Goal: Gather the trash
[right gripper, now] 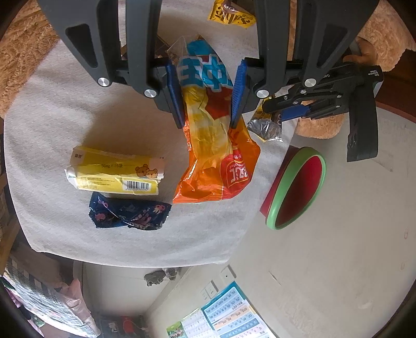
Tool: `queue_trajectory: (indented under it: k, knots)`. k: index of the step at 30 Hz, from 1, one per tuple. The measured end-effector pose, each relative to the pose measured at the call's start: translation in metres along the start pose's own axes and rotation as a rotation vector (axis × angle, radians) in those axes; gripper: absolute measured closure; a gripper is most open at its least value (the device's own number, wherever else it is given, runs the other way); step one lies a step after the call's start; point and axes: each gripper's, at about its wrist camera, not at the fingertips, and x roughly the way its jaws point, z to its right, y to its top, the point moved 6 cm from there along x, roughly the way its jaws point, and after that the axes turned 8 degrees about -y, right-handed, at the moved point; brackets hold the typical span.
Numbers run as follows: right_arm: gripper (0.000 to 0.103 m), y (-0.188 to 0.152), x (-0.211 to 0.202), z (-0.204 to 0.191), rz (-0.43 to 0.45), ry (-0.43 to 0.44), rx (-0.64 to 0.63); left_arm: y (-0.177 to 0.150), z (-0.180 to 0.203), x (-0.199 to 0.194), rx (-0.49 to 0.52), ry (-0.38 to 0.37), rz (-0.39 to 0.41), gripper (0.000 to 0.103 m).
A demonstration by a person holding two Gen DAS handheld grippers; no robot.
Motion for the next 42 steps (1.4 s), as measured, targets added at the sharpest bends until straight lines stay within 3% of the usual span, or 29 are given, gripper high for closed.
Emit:
queue_trajectory:
  k: [19,33,42]
  knots:
    - [0.069,0.0,0.004,-0.003,-0.011,-0.001,-0.002,0.0,-0.003,0.003,-0.013,0.0,0.011,0.062]
    - [0.069,0.024,0.003,-0.04,0.029,0.031,-0.043,0.041,-0.048,-0.05,-0.118,0.102,0.199,0.062]
    - [0.069,0.04,0.005,-0.073,0.044,0.053,-0.095,0.049,-0.081,-0.075,-0.196,0.15,0.268,0.062]
